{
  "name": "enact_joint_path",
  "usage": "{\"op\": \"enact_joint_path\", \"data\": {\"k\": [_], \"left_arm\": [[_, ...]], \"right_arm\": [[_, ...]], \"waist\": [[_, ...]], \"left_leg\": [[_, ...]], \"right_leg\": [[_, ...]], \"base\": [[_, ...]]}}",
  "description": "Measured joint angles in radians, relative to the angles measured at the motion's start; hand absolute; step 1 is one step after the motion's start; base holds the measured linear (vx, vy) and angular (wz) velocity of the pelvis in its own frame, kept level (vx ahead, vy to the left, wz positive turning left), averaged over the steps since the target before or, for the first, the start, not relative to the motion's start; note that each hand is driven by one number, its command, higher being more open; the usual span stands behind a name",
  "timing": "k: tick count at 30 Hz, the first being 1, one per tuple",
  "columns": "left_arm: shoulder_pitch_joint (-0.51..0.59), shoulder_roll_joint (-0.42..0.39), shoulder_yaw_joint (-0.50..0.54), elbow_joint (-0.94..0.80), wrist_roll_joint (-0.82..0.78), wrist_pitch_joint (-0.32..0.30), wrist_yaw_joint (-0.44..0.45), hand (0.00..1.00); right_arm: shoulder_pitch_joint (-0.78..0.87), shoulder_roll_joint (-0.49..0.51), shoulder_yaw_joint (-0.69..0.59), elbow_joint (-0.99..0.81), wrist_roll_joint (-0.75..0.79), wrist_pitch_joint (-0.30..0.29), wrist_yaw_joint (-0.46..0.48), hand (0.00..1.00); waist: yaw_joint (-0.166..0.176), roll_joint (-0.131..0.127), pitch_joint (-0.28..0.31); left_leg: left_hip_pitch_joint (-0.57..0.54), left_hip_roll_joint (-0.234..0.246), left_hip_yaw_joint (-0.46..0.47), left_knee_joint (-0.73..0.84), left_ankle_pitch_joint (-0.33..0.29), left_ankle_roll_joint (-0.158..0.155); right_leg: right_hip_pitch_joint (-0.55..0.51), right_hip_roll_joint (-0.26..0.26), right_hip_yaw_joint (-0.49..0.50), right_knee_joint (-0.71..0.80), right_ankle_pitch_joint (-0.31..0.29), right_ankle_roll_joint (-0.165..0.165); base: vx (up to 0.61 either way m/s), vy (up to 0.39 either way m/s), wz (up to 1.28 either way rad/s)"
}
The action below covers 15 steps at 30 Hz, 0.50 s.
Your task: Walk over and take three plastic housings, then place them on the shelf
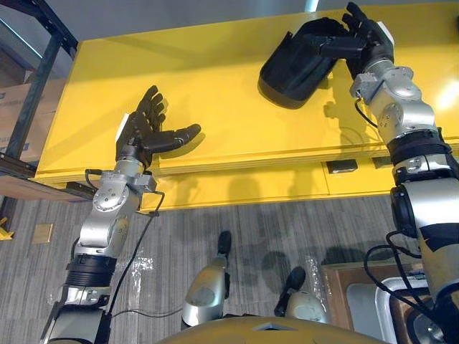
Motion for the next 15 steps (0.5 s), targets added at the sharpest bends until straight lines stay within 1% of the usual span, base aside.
{"op": "enact_joint_path", "data": {"k": [1, 5, 8, 11, 12, 13, 14, 15], "left_arm": [[0.0, 0.0, 0.0, 0.0, 0.0, 0.0, 0.0, 1.0], [0.001, 0.0, -0.008, 0.0, -0.001, -0.001, 0.0, 1.0], [0.007, 0.0, -0.021, 0.0, -0.003, -0.003, 0.001, 1.0], [0.022, 0.0, -0.024, 0.0, -0.006, -0.026, 0.005, 1.0], [0.045, -0.002, -0.023, -0.003, -0.005, -0.046, 0.011, 1.0], [0.072, -0.008, -0.018, -0.02, -0.006, -0.056, 0.016, 1.0], [0.092, -0.016, -0.01, -0.035, -0.006, -0.057, 0.019, 1.0], [0.151, -0.046, 0.013, -0.072, -0.011, -0.057, 0.024, 1.0]], "right_arm": [[-0.001, -0.008, 0.0, 0.0, 0.0, 0.0, 0.004, 1.0], [-0.009, -0.013, 0.0, 0.027, -0.005, -0.001, -0.002, 1.0], [-0.016, -0.013, 0.001, 0.04, -0.021, -0.006, -0.037, 1.0], [-0.009, -0.013, -0.004, 0.012, -0.022, -0.049, -0.101, 1.0], [0.018, -0.013, -0.026, -0.057, -0.023, -0.071, -0.132, 1.0], [0.08, -0.013, -0.071, -0.167, -0.033, -0.109, -0.157, 1.0], [0.113, -0.013, -0.09, -0.224, -0.066, -0.127, -0.169, 1.0], [0.19, -0.012, -0.122, -0.344, -0.129, -0.159, -0.195, 1.0]], "waist": [[0.0, 0.0, 0.0], [-0.002, 0.0, 0.0], [-0.004, 0.0, 0.0], [-0.005, 0.0, 0.0], [-0.007, 0.0, 0.0], [-0.006, 0.0, 0.0], [-0.007, 0.0, 0.0], [-0.008, 0.0, 0.0]], "left_leg": [[0.001, -0.003, 0.0, 0.001, 0.003, 0.004], [0.01, -0.009, -0.008, 0.0, 0.003, 0.005], [0.009, -0.008, -0.011, -0.001, -0.002, -0.001], [0.01, -0.008, -0.01, -0.001, -0.004, 0.002], [0.011, -0.008, -0.006, -0.001, -0.009, 0.009], [0.016, -0.009, -0.001, -0.001, -0.01, 0.007], [0.02, -0.01, 0.001, 0.0, -0.011, 0.006], [0.036, -0.013, 0.011, 0.0, -0.012, 0.011]], "right_leg": [[0.001, -0.003, -0.001, 0.004, -0.003, 0.004], [0.007, -0.012, -0.008, 0.022, -0.016, 0.007], [0.008, -0.011, -0.011, 0.023, -0.017, 0.006], [0.008, -0.011, -0.01, 0.022, -0.016, 0.007], [0.008, -0.011, -0.007, 0.021, -0.016, 0.007], [0.013, -0.012, -0.004, 0.018, -0.016, 0.007], [0.014, -0.013, -0.002, 0.018, -0.016, 0.007], [0.025, -0.018, 0.003, 0.017, -0.018, 0.009]], "base": [[0.0, 0.0, 0.0], [-0.01, -0.027, 0.06], [-0.04, -0.035, 0.03], [-0.03, -0.033, -0.01], [0.0, -0.038, -0.06], [0.01, -0.037, -0.08], [0.02, -0.029, -0.14], [0.05, -0.017, -0.15]]}}
